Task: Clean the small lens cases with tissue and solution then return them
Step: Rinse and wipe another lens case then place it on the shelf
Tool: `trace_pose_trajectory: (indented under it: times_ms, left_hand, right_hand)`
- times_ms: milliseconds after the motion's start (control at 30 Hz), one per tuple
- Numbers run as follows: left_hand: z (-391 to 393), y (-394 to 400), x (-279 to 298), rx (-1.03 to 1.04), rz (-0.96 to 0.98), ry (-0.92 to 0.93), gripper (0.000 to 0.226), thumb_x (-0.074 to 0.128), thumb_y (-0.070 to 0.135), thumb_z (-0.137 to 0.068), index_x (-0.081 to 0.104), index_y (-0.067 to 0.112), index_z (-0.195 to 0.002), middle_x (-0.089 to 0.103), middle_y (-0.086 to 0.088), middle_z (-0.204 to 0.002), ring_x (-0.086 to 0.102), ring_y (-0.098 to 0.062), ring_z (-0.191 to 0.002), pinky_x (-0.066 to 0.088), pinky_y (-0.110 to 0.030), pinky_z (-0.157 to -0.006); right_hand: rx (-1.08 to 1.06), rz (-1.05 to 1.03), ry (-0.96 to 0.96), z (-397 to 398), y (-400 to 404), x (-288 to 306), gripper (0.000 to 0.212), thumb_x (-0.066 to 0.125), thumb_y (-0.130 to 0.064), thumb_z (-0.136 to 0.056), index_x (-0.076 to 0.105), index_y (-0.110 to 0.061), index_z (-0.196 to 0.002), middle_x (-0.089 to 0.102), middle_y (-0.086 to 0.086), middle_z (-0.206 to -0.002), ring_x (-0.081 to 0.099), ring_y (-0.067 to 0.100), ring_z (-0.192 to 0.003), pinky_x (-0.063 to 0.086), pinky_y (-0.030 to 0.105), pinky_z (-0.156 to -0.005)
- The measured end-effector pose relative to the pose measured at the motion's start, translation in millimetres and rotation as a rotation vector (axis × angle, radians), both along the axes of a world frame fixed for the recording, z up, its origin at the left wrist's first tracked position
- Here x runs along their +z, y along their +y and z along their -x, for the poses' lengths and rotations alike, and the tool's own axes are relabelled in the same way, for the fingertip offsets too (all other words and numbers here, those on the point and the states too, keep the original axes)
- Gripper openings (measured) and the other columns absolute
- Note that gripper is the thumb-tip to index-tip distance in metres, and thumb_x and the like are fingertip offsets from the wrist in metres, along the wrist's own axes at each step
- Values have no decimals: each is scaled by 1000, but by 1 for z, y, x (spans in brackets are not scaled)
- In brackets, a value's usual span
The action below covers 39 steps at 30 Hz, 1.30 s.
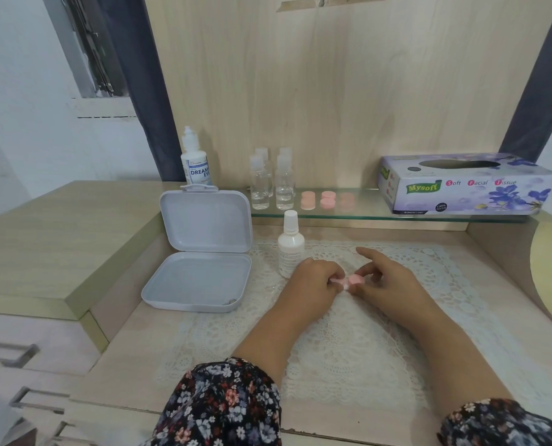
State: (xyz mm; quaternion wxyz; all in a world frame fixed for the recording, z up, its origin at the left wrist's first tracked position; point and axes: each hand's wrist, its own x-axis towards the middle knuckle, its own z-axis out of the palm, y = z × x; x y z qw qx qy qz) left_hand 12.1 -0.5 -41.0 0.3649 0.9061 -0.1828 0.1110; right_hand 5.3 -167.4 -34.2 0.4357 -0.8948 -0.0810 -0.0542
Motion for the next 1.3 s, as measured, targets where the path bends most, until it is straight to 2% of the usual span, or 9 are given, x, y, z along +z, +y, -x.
trace_pose_trajectory:
  times_ms: [100, 200, 333, 500, 667, 733, 833, 1067, 1300]
  left_hand:
    - [0, 0, 0, 4, -7, 1, 17, 61, 14, -90, 69, 13, -105, 65, -1, -97, 46, -11, -93, 35, -21, -79]
    - [0, 0, 0, -1, -5, -1, 17, 61, 13, -90, 69, 13, -105, 65, -1, -98, 45, -11, -93, 35, -20, -78]
    - [1, 0, 1, -1, 2, 11, 16, 61, 14, -90, 69, 13, -104, 64, -2, -98, 45, -10, -92, 35, -19, -78]
    - [1, 0, 1, 11, -1, 24, 18, 61, 14, -91, 68, 15, -107, 62, -3, -100, 46, -10, -93, 35, -18, -80]
    - [1, 0, 0, 15, 11, 41, 17, 61, 15, -90, 68, 16, -106, 63, -3, -100, 46, -11, -95, 34, -19, -80]
    - [1, 0, 0, 16, 12, 35, 18, 61, 14, -91, 68, 15, -107, 64, -2, -102, 46, -9, -95, 34, -18, -80]
    - [1, 0, 0, 13, 12, 19, 19, 61, 14, -91, 69, 14, -108, 63, -2, -102, 45, -7, -93, 33, -14, -79]
    - [0, 0, -1, 3, 18, 10, 17, 61, 13, -90, 69, 14, -105, 65, -1, -98, 46, -9, -91, 34, -15, -77]
    - [-1, 1, -2, 12, 13, 18, 18, 62, 14, -90, 69, 14, -107, 64, -3, -100, 48, -10, -93, 36, -18, -80]
  right_hand:
    - [16, -10, 7, 1, 0, 0, 67, 71, -23, -86, 39, -36, -143, 62, -14, -118, 53, 6, -108, 37, 22, -88]
    - [16, 7, 26, 2, 1, 1, 65, 69, -24, -87, 40, -37, -143, 64, -15, -116, 55, 8, -114, 40, 29, -98]
    - [-13, -4, 27, 1, 1, 0, 65, 72, -24, -85, 43, -32, -142, 65, -18, -103, 57, 8, -109, 41, 27, -94]
    - [-28, 30, -1, -1, 3, -1, 67, 73, -23, -83, 42, -32, -141, 65, -18, -101, 54, 8, -106, 36, 26, -88]
    - [-37, 75, -8, -3, -2, -3, 78, 73, -34, -79, 31, -46, -144, 60, -26, -113, 49, 11, -120, 35, 42, -107]
    - [-18, 54, 9, -3, -2, -2, 76, 72, -30, -82, 30, -47, -144, 62, -26, -111, 52, 7, -116, 32, 44, -111]
    - [-29, 32, 19, -2, -1, -1, 73, 72, -23, -82, 36, -42, -142, 65, -25, -101, 57, 0, -100, 36, 39, -108]
    - [-64, 78, -57, -1, 6, -3, 62, 71, -29, -82, 45, -35, -137, 66, -21, -98, 57, 7, -104, 37, 44, -105]
    - [-34, 33, 1, -2, -1, -2, 70, 72, -29, -80, 37, -50, -138, 62, -32, -101, 56, 6, -111, 32, 47, -110]
